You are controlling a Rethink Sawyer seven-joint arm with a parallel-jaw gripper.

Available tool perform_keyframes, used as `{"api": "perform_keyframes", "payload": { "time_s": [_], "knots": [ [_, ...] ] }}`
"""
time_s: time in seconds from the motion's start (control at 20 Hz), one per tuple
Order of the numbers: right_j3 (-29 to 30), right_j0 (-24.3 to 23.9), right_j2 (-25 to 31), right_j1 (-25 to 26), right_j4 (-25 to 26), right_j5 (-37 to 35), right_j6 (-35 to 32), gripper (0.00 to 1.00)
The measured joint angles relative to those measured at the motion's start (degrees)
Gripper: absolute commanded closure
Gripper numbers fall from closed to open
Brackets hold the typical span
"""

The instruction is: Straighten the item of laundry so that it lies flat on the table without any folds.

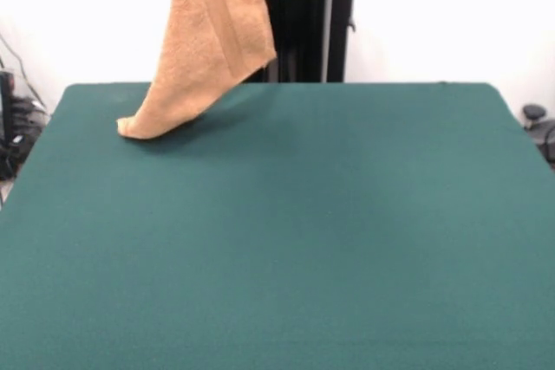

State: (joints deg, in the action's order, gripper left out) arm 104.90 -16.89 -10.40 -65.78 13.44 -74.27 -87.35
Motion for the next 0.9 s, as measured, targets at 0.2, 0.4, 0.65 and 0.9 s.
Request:
{"api": "perform_keyframes", "payload": {
  "time_s": [0.2,0.4,0.65,0.9],
  "knots": [
    [-3.8,0.0,0.0,2.9,-0.5,-0.2,0.0,1.00],
    [-6.4,-0.3,0.0,6.0,-1.4,-0.2,0.0,1.00],
    [-8.7,-3.0,0.2,9.4,-1.4,-0.2,0.0,1.00],
    [-12.5,-8.3,0.7,13.2,-1.3,-0.2,0.0,1.00]
  ]
}}
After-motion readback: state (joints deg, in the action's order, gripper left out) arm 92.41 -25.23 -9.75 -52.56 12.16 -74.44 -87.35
